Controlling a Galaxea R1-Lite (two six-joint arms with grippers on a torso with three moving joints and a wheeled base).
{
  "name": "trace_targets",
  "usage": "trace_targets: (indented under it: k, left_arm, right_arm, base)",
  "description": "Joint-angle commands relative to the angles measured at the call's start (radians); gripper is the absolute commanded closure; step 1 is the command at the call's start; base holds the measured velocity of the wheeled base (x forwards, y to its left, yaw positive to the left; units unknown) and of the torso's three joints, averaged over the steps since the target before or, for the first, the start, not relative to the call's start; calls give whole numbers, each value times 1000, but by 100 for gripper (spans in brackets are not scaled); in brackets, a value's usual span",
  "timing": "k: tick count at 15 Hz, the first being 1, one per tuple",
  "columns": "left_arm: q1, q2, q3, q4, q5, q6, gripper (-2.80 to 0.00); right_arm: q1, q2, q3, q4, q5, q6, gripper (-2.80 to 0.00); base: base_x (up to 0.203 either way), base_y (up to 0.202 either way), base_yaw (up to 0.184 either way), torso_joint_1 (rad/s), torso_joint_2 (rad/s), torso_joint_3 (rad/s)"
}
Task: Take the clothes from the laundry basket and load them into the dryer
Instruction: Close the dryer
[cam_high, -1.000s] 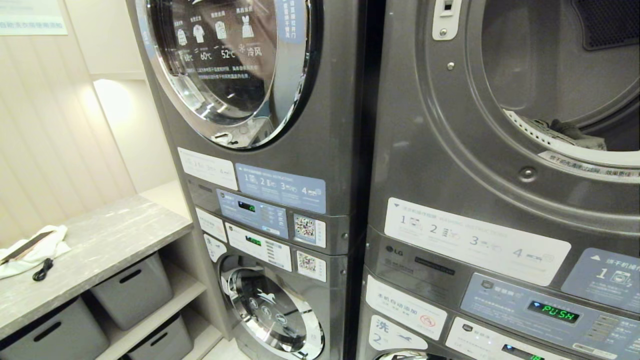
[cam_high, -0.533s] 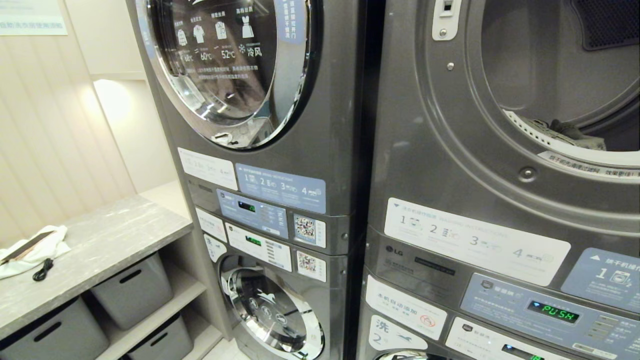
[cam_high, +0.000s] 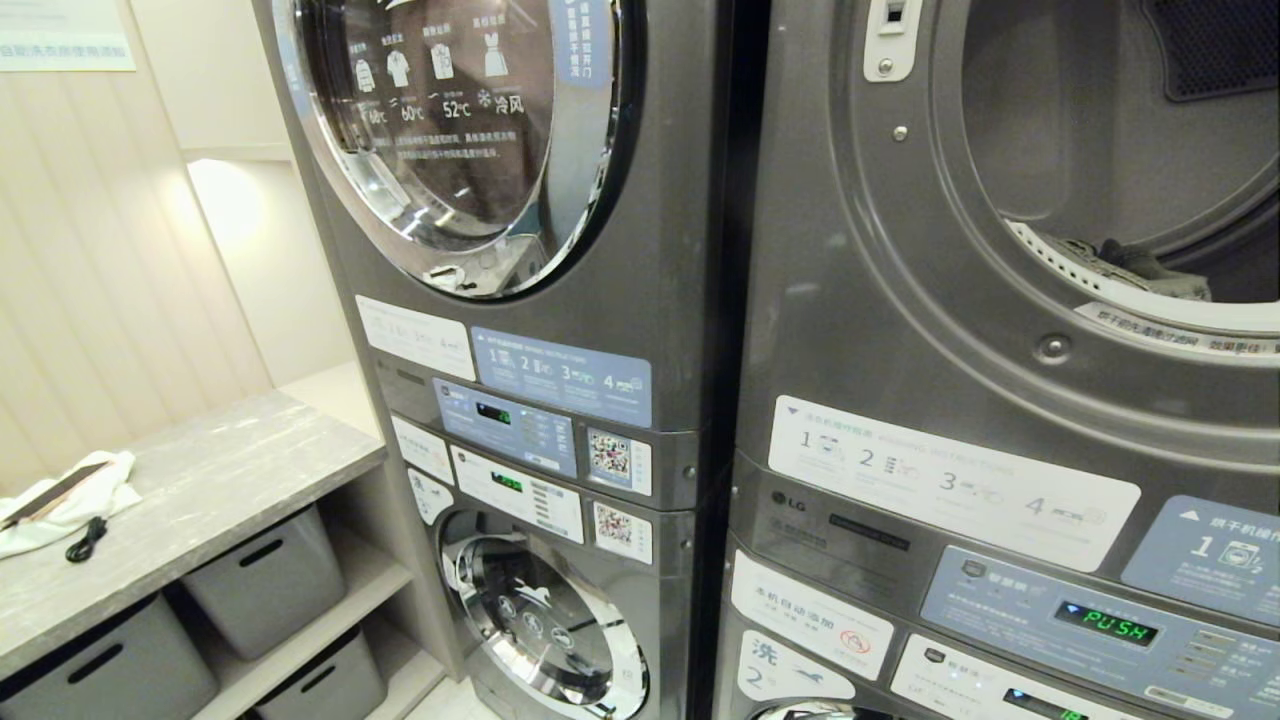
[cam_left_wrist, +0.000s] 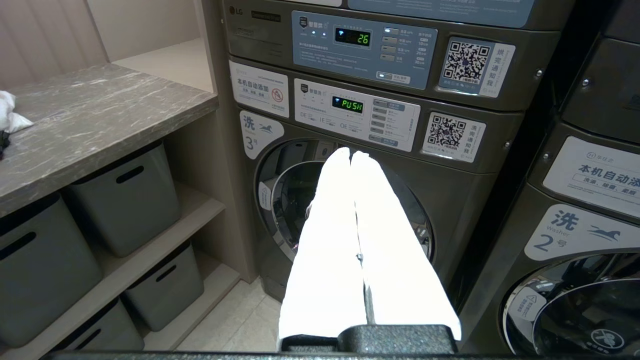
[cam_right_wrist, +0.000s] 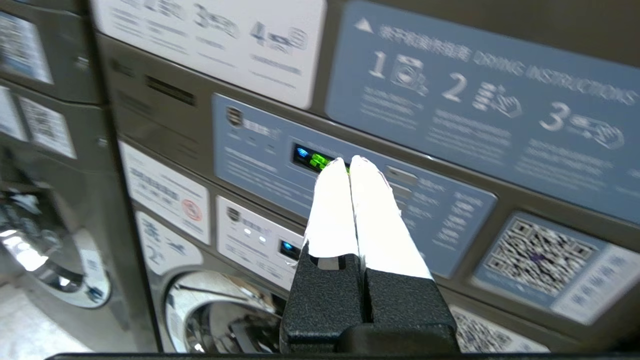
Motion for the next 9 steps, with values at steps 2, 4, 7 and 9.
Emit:
trace_targets:
  k: [2,4,7,9]
  left_arm:
    - [0,1,0,0,0,0,0]
    - [0,0,0,0,0,0,0]
    - [0,0,0,1,0,0,0]
    - [0,0,0,0,0,0,0]
  right_arm:
    - [1,-41,7,19,62,7,0]
    - [1,-41,6,52,64,44,0]
    - [1,-41,1,85,37,166,0]
    - [1,-41,8,75,41,135,0]
  base:
    - [0,0,0,0,0,0]
    - [0,0,0,0,0,0]
    - [0,0,0,0,0,0]
    - [0,0,0,0,0,0]
